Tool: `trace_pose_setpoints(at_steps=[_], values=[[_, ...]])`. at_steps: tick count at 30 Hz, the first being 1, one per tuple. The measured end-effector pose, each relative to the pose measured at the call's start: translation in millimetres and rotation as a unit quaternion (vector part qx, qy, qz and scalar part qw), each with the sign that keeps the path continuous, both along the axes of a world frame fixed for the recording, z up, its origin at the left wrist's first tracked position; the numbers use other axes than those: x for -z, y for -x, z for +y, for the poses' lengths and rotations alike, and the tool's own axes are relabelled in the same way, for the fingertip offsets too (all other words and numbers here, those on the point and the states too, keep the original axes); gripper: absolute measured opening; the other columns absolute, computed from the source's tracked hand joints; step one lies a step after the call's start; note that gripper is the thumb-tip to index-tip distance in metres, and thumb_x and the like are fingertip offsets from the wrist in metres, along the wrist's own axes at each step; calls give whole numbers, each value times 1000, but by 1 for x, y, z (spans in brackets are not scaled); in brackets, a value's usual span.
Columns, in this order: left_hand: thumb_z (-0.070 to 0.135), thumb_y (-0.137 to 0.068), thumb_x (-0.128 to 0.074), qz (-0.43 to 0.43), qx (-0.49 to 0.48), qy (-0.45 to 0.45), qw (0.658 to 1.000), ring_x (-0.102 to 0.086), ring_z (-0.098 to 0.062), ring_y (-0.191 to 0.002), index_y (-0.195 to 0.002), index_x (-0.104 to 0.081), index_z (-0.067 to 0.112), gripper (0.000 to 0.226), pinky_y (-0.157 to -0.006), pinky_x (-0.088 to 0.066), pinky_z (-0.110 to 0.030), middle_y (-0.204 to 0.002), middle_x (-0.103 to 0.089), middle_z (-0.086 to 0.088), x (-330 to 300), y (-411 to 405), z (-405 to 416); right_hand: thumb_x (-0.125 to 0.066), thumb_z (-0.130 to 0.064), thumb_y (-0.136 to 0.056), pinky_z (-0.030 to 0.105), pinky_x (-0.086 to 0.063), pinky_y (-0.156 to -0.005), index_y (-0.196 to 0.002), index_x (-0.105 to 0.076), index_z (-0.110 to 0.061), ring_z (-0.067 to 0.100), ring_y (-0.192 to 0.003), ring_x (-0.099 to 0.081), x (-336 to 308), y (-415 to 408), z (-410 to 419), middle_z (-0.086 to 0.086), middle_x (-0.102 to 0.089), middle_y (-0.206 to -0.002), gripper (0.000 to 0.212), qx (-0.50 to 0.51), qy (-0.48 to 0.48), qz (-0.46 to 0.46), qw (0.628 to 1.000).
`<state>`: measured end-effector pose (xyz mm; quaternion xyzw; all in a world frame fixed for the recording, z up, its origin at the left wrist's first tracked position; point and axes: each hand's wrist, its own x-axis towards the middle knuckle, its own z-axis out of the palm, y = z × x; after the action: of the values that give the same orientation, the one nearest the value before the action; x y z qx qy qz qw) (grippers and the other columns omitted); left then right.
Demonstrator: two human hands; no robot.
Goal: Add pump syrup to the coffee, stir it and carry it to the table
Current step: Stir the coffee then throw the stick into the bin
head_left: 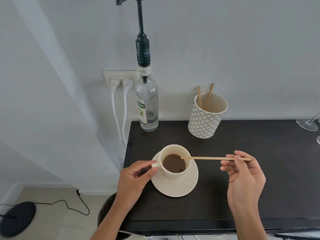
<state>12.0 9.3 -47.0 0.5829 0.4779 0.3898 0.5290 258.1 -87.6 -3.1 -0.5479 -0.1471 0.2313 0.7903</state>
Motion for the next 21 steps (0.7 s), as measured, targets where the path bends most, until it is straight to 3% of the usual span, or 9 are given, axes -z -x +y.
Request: trace_pose_setpoints(at_steps=[6,10,12,14,16,19,21], values=[[41,-77,-73,-21,26,17,999,-76,-11,-106,-108,-79,33,32,-94,-61,-26,-109,-82,8,-10,14,1,-48,6,-101,26,-56,-52,-93,-66,-13,17,-56,-69,-29,34,-3,4,-69,-78,27,12,-36,-105,994],[33,-85,-66,-85,-20,40,995,-80,-23,-97,-110,-80,13,34,-90,-65,-36,-101,-83,-6,-21,50,7,-54,8,-97,28,-56,-50,-95,-63,-17,18,-55,-70,-49,78,5,-7,-71,-77,26,-57,-47,-251,965],[34,-91,-67,-101,-39,46,993,-80,-25,-93,-106,-81,13,30,-88,-66,-37,-97,-83,-7,-27,71,9,-57,10,-96,26,-57,-53,-94,-63,-18,19,-58,-71,-52,101,16,-10,-72,-79,29,-95,-24,-290,952],[44,-92,-71,-102,-42,46,993,-80,-23,-92,-104,-82,17,31,-86,-66,-33,-97,-83,-5,-30,77,9,-63,-1,-95,25,-58,-57,-90,-66,-15,19,-60,-72,-50,111,18,-4,-73,-78,15,-139,10,-316,938],[50,-90,-69,-107,-134,65,983,-79,-26,-94,-107,-82,18,37,-86,-64,-32,-97,-82,-5,-26,168,2,-65,-9,-95,28,-60,-59,-93,-68,-15,18,-63,-73,-29,195,48,-1,-73,-75,7,-261,57,-334,904],[40,-88,-64,-124,-155,80,977,-76,-29,-93,-107,-80,16,34,-84,-64,-31,-94,-80,-3,-20,178,-1,-67,-9,-94,34,-64,-63,-100,-70,-13,14,-72,-75,-17,206,60,-1,-74,-82,8,-303,110,-370,871],[35,-88,-62,-118,-159,87,976,-75,-27,-90,-106,-80,15,32,-81,-64,-27,-92,-80,-3,-20,186,-3,-71,-18,-93,27,-63,-69,-110,-72,-18,8,-80,-74,-8,221,69,-7,-74,-90,18,-350,171,-386,836]])
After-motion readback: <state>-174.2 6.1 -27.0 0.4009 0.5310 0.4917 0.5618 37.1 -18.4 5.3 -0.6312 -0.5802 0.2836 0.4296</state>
